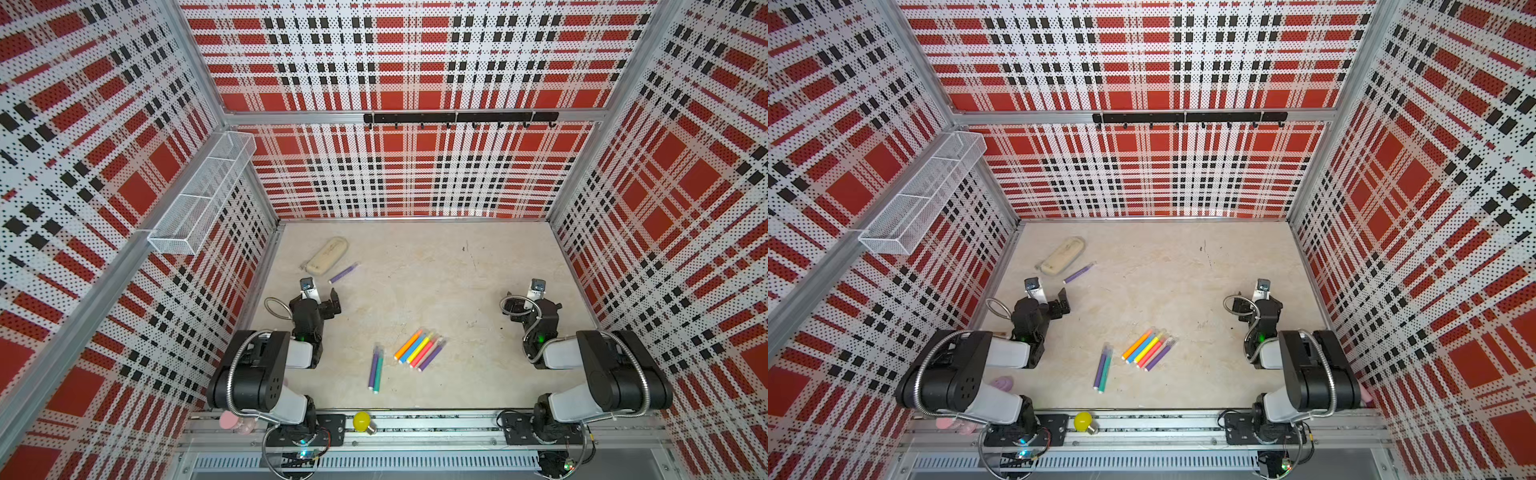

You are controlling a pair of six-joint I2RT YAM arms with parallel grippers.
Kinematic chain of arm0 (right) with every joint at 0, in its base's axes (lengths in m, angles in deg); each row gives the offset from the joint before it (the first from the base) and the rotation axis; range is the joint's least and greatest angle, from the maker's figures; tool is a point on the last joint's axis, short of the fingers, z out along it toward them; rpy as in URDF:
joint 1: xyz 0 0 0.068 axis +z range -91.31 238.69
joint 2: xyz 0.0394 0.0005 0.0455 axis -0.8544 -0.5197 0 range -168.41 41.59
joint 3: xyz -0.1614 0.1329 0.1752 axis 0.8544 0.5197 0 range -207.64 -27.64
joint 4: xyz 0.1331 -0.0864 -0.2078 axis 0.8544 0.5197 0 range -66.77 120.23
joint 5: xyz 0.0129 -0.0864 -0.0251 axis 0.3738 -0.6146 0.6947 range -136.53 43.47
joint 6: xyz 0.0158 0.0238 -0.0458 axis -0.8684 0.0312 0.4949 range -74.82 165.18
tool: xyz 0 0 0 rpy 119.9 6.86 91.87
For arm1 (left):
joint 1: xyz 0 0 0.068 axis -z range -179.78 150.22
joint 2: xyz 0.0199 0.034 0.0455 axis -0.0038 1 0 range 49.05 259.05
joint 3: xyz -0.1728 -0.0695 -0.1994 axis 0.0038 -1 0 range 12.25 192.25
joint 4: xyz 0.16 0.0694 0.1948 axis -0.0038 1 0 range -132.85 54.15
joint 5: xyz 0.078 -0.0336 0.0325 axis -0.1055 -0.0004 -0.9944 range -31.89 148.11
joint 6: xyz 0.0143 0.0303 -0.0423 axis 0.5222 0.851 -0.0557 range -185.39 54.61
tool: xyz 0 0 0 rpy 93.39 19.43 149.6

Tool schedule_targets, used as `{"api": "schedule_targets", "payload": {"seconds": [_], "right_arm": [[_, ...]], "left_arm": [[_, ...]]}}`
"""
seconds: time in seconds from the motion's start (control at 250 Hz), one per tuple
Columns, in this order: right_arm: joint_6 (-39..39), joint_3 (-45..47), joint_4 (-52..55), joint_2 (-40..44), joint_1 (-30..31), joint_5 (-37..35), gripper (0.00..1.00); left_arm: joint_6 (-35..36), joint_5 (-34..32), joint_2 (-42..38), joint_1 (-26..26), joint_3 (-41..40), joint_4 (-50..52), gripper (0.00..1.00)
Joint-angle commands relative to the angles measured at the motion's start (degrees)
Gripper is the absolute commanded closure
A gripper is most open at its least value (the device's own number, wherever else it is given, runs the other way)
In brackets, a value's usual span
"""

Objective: Remove pen caps from pens
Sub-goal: Pick up the pen from the top-left of the table.

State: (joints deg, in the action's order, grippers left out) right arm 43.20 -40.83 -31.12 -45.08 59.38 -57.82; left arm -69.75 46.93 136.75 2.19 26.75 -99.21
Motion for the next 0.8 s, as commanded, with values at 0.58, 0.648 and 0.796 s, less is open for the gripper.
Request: {"api": "schedule_targets", "payload": {"seconds": [0.58, 0.648, 0.796], "right_arm": [[3.3, -1.7, -16.1, -2.7, 1.2, -2.2, 0.0], [3.3, -1.8, -15.9, -2.6, 1.2, -2.2, 0.0], [3.3, -1.8, -15.8, -2.6, 1.2, -2.2, 0.0]], "left_arm": [[1.8, -1.6, 2.3, -1.1, 1.5, -12.3, 0.01], [1.7, -1.5, 2.4, -1.1, 1.5, -12.3, 0.01], [1.9, -1.6, 2.4, -1.1, 1.6, -12.3, 0.01]]}}
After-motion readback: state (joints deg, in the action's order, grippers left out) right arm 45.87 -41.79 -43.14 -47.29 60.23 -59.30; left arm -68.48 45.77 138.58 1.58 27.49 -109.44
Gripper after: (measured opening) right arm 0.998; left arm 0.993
